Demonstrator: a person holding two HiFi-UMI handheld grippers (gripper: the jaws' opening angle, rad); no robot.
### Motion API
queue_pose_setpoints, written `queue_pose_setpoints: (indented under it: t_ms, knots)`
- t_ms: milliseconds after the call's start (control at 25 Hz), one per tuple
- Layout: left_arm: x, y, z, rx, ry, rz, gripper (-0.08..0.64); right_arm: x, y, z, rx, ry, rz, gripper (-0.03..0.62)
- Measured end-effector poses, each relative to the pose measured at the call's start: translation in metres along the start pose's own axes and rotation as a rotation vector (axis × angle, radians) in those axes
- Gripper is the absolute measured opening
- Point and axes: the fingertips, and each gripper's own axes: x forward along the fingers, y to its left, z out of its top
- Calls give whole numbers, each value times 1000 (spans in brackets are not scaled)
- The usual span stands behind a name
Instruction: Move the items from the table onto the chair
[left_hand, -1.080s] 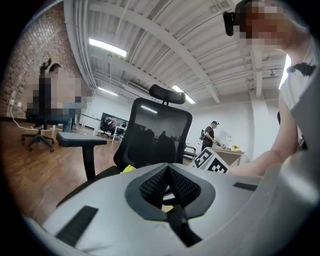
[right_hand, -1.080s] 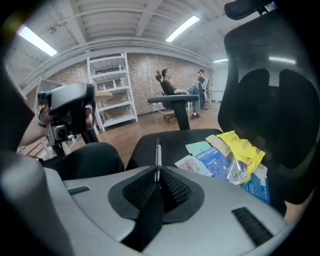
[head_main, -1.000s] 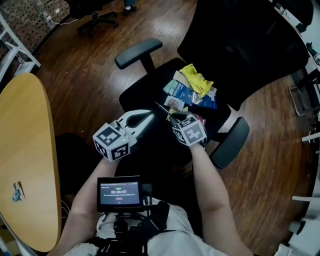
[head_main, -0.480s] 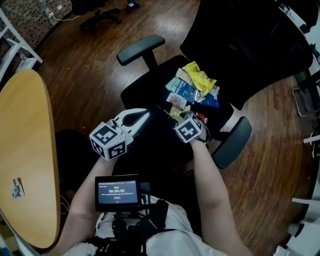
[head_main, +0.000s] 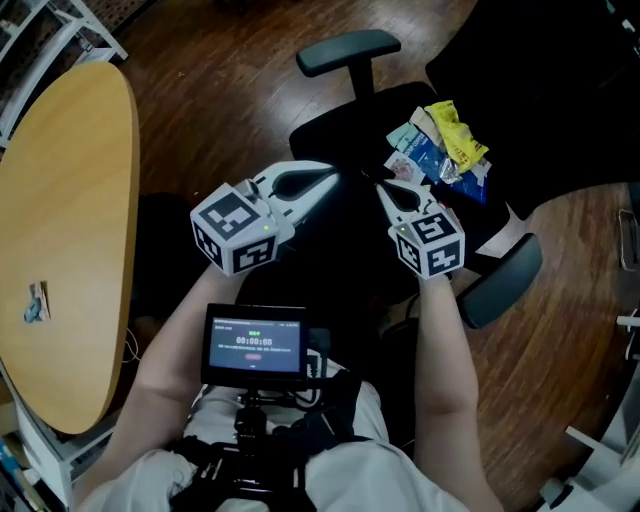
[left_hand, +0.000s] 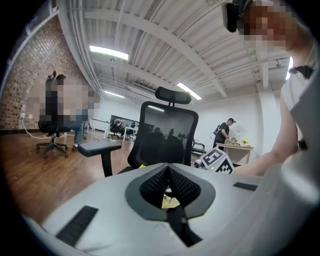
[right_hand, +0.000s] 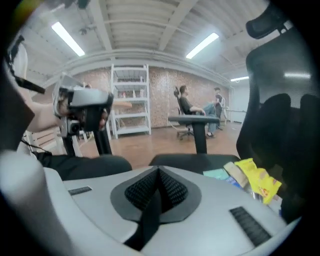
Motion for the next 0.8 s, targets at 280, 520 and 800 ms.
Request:
queue_pose_setpoints:
  t_ms: [280, 520, 800]
  knots:
    - [-49, -8, 63, 35, -58, 66, 3, -13, 69, 142, 68, -398, 241, 0]
    - [-135, -14, 125, 77, -75, 208, 6, -23, 165, 261, 72, -582, 513, 0]
    - [-189, -13, 140, 81, -115, 367, 7, -32, 224, 294, 21, -669, 701, 0]
